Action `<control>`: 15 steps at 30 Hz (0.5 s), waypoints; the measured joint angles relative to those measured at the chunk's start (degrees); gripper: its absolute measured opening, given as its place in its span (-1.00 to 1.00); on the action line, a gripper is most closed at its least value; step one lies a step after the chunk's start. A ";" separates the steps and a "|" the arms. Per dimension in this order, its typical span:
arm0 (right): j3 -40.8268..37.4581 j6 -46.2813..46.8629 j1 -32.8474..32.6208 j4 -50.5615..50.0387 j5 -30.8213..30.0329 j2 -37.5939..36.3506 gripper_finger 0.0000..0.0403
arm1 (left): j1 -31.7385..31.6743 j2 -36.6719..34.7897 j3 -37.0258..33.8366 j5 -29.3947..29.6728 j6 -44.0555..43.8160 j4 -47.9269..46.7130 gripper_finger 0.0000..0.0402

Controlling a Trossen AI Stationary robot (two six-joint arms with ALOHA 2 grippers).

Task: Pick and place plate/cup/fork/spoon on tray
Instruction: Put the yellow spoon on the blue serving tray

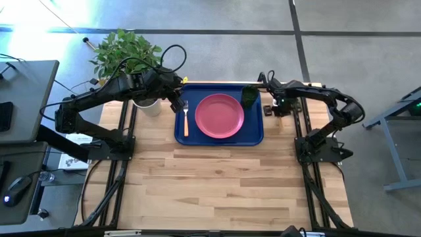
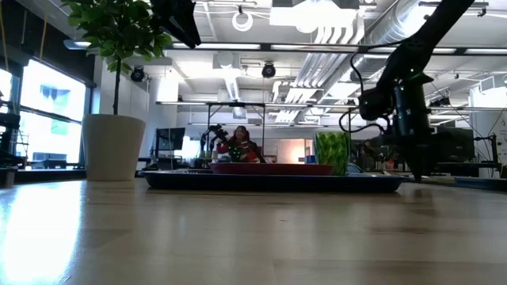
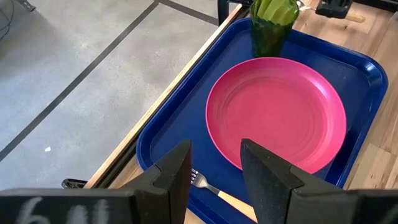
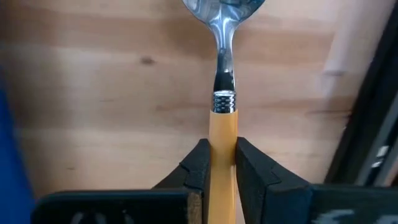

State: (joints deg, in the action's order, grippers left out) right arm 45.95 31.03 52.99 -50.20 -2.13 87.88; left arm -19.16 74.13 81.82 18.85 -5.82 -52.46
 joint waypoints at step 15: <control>9.22 -0.59 -0.12 -8.30 -0.89 -0.81 -0.82 | 0.00 0.00 0.00 -0.04 1.14 0.00 -0.36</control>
State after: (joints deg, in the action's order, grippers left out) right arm 55.17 30.44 52.87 -58.50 -3.03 87.07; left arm -19.16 74.13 81.82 18.81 -4.68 -52.47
